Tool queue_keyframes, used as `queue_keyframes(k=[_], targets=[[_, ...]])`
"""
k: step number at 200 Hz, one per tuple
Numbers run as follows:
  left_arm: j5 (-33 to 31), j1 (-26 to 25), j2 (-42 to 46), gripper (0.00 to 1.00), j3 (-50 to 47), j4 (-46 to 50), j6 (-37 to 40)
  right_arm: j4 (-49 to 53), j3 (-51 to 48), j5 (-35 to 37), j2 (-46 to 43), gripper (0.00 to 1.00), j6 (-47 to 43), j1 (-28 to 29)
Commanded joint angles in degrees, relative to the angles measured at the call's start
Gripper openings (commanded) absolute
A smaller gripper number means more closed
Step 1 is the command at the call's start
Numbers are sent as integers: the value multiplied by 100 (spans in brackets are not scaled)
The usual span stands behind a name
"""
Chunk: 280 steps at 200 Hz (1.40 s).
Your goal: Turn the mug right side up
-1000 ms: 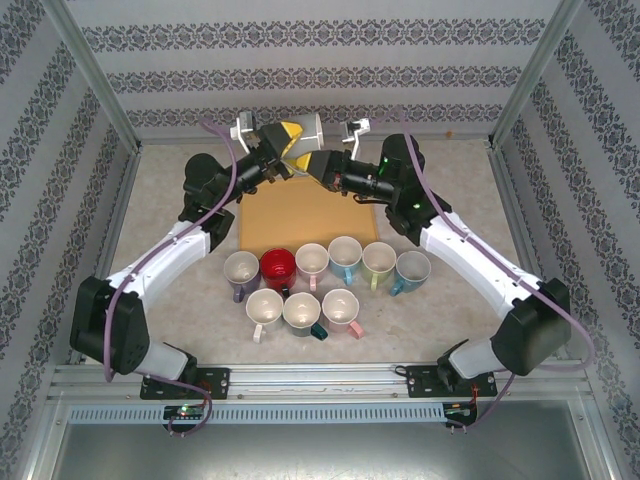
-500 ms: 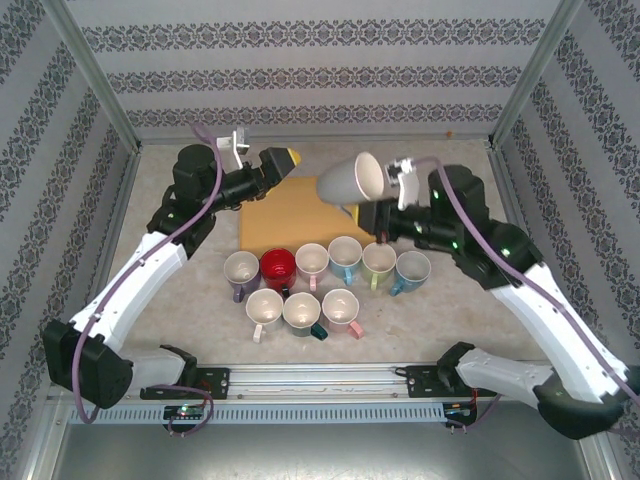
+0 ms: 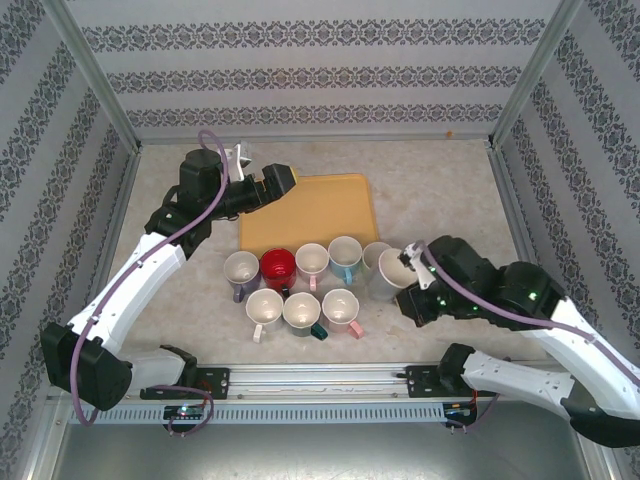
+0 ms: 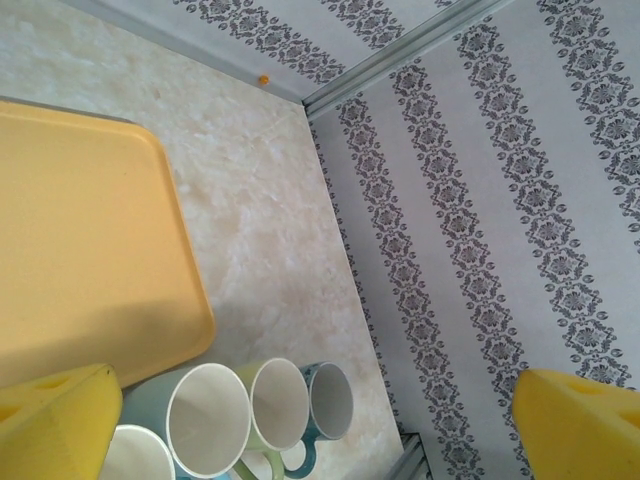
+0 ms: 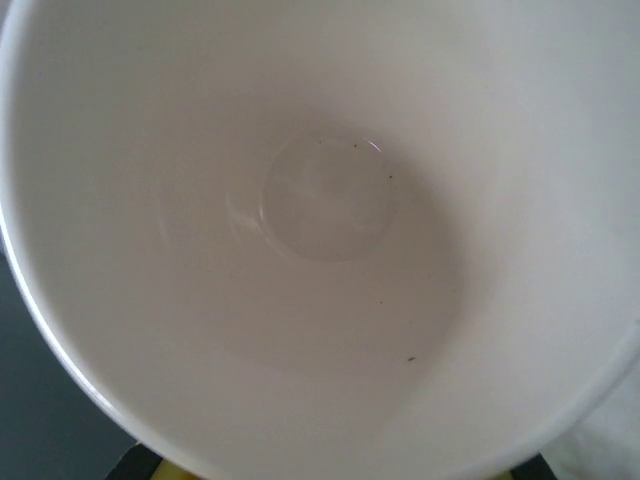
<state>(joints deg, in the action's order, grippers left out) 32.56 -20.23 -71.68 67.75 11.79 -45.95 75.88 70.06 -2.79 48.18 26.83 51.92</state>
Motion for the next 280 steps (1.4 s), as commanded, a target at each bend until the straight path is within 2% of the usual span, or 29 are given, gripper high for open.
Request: queue_keyframes(k=[1, 46, 96, 142, 166, 199, 280], targets=[[-49, 26, 50, 100, 8, 34, 161, 93, -291, 314, -152, 1, 295, 142], [-151, 25, 250, 100, -155, 161, 328, -92, -1069, 741, -200, 2, 716, 484], [-164, 24, 378, 100, -172, 329, 444, -1040, -2076, 1212, -358, 7, 1225, 1230], [-153, 29, 418, 100, -175, 425, 453, -1409, -2571, 2579, -50, 8, 2003, 2254], [-174, 27, 453, 100, -191, 471, 481, -1559, -2750, 3029, 68, 11, 2413, 2611], [-188, 23, 492, 100, -220, 490, 498, -2088, -3234, 2959, 68, 14, 2709, 2830], [-242, 29, 605, 100, -321, 516, 525, -2187, -3616, 2678, 11, 21, 2907, 2896]])
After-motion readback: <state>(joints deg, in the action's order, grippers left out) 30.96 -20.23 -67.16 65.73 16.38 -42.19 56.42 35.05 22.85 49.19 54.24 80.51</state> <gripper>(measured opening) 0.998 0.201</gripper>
